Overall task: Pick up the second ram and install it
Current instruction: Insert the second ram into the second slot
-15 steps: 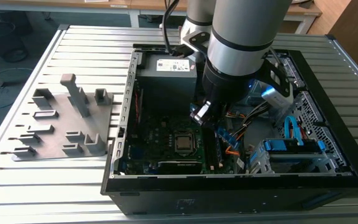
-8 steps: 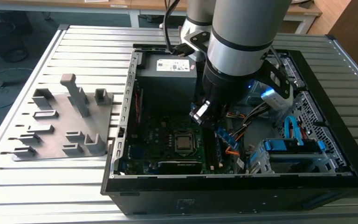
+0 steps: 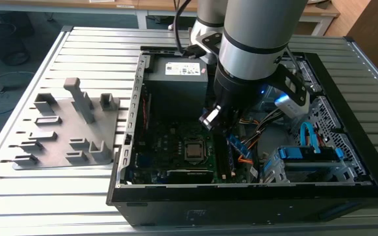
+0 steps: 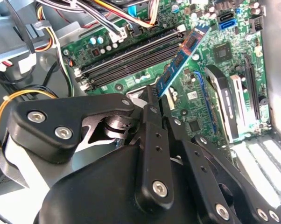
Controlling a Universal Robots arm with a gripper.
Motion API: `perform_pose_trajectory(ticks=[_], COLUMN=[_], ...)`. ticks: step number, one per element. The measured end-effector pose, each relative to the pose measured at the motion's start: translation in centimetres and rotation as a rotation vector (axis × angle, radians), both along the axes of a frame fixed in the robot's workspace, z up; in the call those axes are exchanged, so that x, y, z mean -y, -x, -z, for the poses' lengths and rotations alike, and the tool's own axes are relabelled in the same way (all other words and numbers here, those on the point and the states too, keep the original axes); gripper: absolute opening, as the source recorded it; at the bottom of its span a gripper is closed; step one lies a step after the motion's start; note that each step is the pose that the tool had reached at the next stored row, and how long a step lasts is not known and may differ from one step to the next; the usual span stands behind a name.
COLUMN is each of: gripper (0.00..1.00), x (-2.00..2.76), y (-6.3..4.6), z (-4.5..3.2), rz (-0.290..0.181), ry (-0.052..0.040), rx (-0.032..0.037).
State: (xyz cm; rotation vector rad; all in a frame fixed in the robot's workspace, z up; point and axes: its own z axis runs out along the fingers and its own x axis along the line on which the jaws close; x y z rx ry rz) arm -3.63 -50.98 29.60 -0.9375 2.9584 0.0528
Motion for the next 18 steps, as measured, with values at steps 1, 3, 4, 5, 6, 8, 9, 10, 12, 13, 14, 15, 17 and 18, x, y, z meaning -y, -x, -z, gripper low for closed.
perform_pose_trajectory(ticks=[1,3,4,5,6,8,9,10,12,13,14,15,17,18], gripper=[0.14,0.14,0.14,0.14,0.14,0.14,0.14,0.14,0.14,0.14,0.14,0.14,0.14,0.14], x=[0.00,0.00,0.00,0.00,0.00,0.00,0.00,0.00,0.00,0.00,0.00,0.00,0.00,0.00], y=[0.00,0.00,0.00,0.00,0.00,0.00,0.00,0.00,0.00,0.00,0.00,0.00,0.00,0.00], z=[0.00,0.01,0.01,0.00,0.01,0.01,0.01,0.01,0.02,0.02,0.02,0.02,0.02,0.02], rz=[0.005,0.015,0.020,0.025,0.030,0.041,0.046,0.051,0.062,0.067,0.072,0.077,0.088,0.093], ry=[0.0001,0.0004,0.0005,0.0006,0.0007,0.0009,0.0008,0.0009,0.0010,0.0011,0.0011,0.0012,0.0014,0.0014], rx=[0.0000,0.0000,0.0000,0.0000,0.0000,0.0000,0.0000,0.0000,0.0000,0.0000,0.0000,0.0000,0.0000,0.0000])
